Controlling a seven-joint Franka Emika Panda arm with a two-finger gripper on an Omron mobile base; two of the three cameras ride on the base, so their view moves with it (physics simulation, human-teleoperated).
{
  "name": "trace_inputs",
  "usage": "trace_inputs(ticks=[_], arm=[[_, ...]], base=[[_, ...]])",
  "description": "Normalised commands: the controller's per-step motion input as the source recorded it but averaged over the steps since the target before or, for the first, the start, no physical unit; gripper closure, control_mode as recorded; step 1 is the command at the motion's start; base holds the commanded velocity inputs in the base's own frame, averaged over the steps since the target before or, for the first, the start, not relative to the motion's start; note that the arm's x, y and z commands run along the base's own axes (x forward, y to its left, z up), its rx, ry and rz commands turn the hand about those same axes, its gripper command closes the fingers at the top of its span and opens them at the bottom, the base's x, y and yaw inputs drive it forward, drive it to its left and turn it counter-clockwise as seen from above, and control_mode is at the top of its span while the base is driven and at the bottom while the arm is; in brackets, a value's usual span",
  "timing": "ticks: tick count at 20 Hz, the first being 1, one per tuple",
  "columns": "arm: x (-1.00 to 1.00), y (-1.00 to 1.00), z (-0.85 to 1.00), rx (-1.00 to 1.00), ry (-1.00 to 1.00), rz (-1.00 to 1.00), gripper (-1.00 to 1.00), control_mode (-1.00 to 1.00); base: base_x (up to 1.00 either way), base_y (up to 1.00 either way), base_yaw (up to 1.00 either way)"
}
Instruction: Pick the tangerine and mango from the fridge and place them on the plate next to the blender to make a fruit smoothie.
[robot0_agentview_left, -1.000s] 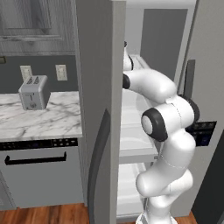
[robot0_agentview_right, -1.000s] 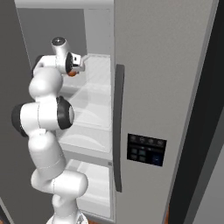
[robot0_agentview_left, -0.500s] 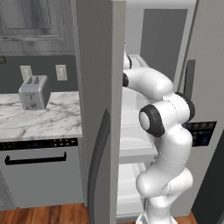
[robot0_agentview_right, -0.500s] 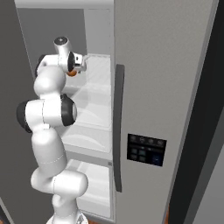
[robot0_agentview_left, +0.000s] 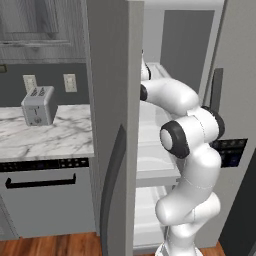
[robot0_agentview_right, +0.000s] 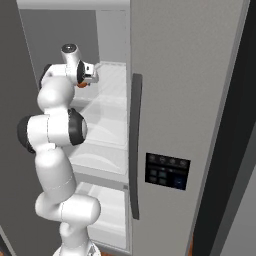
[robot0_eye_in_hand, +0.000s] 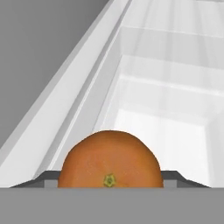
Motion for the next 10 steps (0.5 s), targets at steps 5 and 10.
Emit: trace_inputs(ticks=[5, 10], arm=[[0.0, 0.0, 0.0, 0.0, 0.0, 0.0, 1.0, -1.0], [-0.35, -0.11, 0.0, 0.0, -0.06, -0.03, 1.0, -1.0]], base=[[0.0, 0.0, 0.0], [0.0, 0.0, 0.0]])
